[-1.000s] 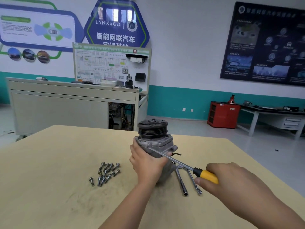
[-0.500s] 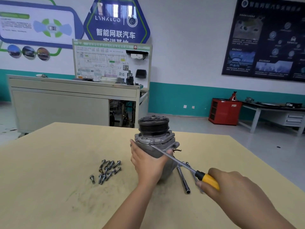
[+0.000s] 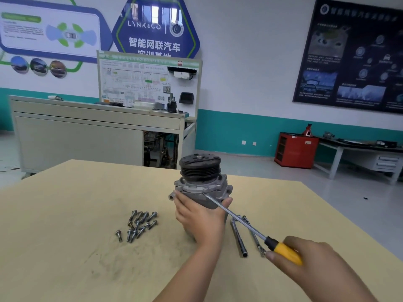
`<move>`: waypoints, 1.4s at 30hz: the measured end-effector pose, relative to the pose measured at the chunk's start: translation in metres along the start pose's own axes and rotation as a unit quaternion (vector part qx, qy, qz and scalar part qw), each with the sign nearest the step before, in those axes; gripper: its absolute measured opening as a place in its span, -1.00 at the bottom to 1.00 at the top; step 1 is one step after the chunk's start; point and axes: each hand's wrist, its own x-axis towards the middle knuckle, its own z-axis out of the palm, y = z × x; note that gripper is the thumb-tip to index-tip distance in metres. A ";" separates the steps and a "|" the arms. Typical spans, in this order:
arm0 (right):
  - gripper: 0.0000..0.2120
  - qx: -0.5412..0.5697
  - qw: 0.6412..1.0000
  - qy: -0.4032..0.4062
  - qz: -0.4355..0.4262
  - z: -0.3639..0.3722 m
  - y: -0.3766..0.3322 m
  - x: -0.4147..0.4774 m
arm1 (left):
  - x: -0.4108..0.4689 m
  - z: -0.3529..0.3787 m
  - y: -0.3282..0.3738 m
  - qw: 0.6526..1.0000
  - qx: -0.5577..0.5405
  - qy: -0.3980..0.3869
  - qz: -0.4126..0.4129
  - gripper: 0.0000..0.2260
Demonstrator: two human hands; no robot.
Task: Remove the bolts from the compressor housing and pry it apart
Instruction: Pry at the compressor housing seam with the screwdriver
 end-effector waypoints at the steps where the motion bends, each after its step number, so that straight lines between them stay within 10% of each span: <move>1: -0.60 -0.001 1.000 -0.003 -0.001 -0.007 0.003 0.000 | -0.004 0.003 0.004 1.000 0.006 0.007 -0.007 0.22; 17: -0.61 -0.118 0.990 -0.016 -0.075 -0.024 -0.018 0.004 | -0.002 -0.026 -0.017 0.999 -0.006 0.043 0.019 -0.15; 26: -0.60 -0.095 0.992 -0.024 -0.082 -0.024 -0.029 0.017 | 0.051 -0.049 -0.030 0.984 0.045 -0.150 0.081 -0.62; 42: -0.55 -0.096 0.995 0.026 -0.013 0.025 -0.015 -0.004 | 0.046 -0.057 -0.014 0.914 0.362 -0.147 0.113 -0.31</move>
